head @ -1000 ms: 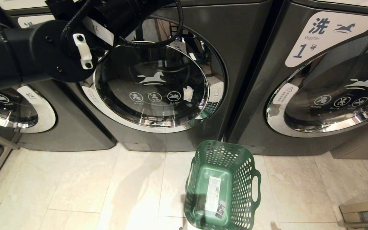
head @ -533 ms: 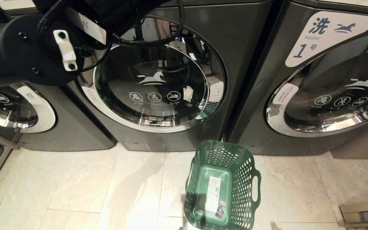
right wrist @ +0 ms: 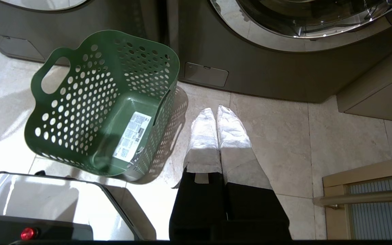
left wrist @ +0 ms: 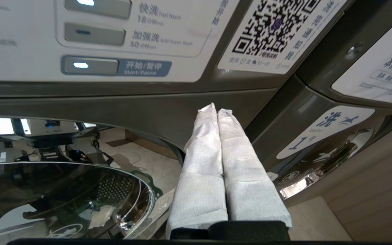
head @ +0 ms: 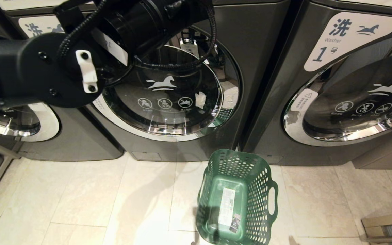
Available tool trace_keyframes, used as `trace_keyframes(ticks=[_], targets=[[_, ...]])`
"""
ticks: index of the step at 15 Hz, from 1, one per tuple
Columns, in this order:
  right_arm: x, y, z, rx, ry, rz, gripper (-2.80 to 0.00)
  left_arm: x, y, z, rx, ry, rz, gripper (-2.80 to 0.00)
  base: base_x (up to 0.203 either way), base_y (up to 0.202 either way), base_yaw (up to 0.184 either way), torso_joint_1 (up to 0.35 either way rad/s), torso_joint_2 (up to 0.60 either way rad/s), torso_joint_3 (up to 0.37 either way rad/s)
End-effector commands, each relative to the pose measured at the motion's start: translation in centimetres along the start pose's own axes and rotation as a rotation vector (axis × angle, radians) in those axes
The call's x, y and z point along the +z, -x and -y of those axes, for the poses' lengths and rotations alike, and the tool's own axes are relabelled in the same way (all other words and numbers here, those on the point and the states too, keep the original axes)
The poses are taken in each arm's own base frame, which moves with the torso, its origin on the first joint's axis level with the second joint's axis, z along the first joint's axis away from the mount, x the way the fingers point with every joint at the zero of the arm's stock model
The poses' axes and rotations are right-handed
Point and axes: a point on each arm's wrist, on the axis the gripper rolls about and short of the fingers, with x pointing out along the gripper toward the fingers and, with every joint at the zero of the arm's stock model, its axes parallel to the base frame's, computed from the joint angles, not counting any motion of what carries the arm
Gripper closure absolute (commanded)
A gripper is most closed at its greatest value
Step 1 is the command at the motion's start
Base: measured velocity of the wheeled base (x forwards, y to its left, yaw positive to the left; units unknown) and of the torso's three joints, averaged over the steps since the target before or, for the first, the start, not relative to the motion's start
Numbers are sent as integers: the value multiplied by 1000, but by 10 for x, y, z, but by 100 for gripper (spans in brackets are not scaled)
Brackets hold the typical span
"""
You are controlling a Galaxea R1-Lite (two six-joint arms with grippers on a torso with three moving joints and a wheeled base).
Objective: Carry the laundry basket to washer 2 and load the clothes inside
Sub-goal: Press the washing machine switch
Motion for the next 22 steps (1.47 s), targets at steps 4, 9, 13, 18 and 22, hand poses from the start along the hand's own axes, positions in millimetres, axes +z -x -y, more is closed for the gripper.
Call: trace_keyframes(ticks=[4,9,13,18,22], targets=[[0,0,0,1,1,-2,0,-10,-11,-3,16,-46,0,0,0,0,0,0,0,0],[0,0,0,1,1,-2,0,-12,-20,-6,35,-82,19,0,0,0,0,0,0,0],[0,0,0,1,2,-2,0,-10,-21,-18,80,-94,25,0,0,0,0,0,0,0],[0,0,0,1,2,-2,0,-8,-21,-22,92,-99,29,0,0,0,0,0,0,0],[0,0,0,1,2,-1,0,-2,-23,-25,94,-99,55,0,0,0,0,0,0,0]])
